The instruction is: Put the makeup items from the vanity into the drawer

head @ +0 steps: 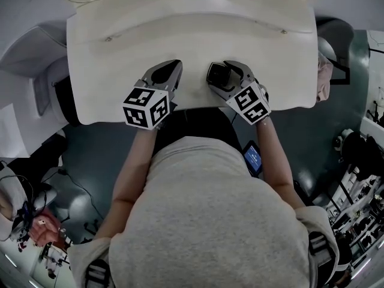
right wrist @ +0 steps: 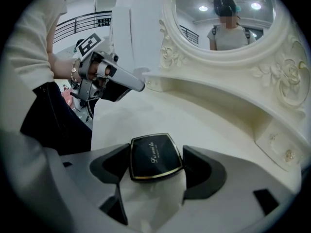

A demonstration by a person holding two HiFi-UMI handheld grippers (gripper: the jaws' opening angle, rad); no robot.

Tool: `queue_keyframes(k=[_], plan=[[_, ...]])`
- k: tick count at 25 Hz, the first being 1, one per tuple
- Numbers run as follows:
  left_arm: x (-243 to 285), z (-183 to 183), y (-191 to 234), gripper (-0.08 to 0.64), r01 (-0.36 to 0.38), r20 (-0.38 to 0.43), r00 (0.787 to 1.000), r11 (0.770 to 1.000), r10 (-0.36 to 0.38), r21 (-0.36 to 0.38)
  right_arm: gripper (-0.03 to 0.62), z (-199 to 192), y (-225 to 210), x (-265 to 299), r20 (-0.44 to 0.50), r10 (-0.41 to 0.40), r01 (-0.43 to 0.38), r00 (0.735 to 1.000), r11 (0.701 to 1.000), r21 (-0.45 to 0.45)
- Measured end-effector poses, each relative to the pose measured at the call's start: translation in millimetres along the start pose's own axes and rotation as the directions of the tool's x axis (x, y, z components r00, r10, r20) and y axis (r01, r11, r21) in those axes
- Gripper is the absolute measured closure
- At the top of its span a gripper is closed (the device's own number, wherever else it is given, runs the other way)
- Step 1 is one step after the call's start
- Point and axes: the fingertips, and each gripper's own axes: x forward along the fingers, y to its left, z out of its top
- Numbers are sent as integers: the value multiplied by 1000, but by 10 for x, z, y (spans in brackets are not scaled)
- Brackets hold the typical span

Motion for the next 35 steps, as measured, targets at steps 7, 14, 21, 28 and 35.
queue_keyframes(k=[7,14,21,28,35], plan=[[-74,33,48,551,-40,38,998,999,41,-28,249,286,-86,-7,73,-14,16,997,1000,-20],[-227,75,236,551,-90,80,992,995,94,-52,249,579,-126,53,147,-51,55,988,998,-20],[-504,179,554,551,-120,109,986,991,125,-55,249,1001,-46,164,240,-105,101,965,994,29],[-803,299,963,551,-117,141,982,990,127,-82,249,1346,86,408,235,-165,156,958,986,54],[-1042,453,1439,551,-153,168,972,985,165,-78,249,1779,262,562,264,-201,191,943,980,65]])
